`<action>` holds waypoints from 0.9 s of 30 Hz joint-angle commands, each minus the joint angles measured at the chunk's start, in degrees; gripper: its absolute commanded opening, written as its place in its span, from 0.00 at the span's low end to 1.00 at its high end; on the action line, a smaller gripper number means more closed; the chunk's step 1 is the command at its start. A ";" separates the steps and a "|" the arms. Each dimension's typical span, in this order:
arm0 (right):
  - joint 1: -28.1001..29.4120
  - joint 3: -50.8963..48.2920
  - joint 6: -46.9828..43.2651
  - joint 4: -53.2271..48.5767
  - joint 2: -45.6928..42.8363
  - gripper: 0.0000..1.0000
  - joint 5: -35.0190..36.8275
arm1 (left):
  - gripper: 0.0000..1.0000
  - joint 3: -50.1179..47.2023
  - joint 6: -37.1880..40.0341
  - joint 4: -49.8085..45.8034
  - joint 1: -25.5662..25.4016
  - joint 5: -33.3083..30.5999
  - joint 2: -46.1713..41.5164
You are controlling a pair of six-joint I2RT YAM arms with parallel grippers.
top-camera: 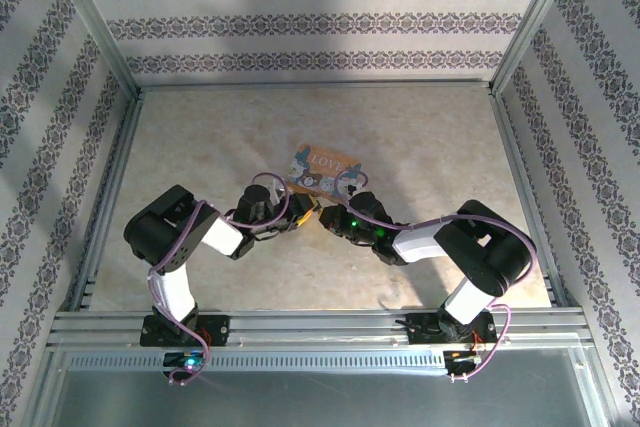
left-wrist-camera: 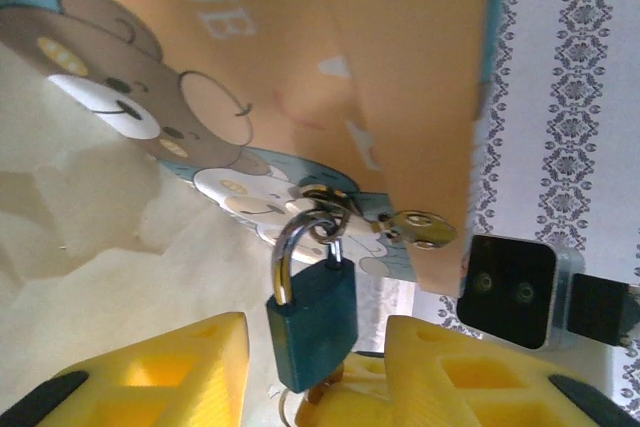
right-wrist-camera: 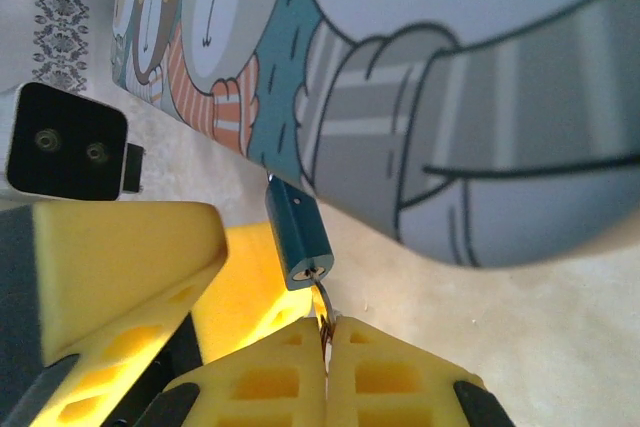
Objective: Unlock the padlock with the key
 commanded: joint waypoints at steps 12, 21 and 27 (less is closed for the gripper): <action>0.61 1.87 1.30 1.59 -2.23 0.00 -0.72 | 0.27 1.17 -2.98 7.36 -1.49 -2.63 3.69; 0.52 0.87 1.26 1.59 -3.96 0.00 0.36 | 0.14 0.29 -2.63 7.89 -1.58 -4.02 2.59; -0.74 -2.47 -1.11 -1.15 -9.40 0.15 1.84 | 0.13 -0.25 -1.89 5.41 -2.27 -6.10 -0.91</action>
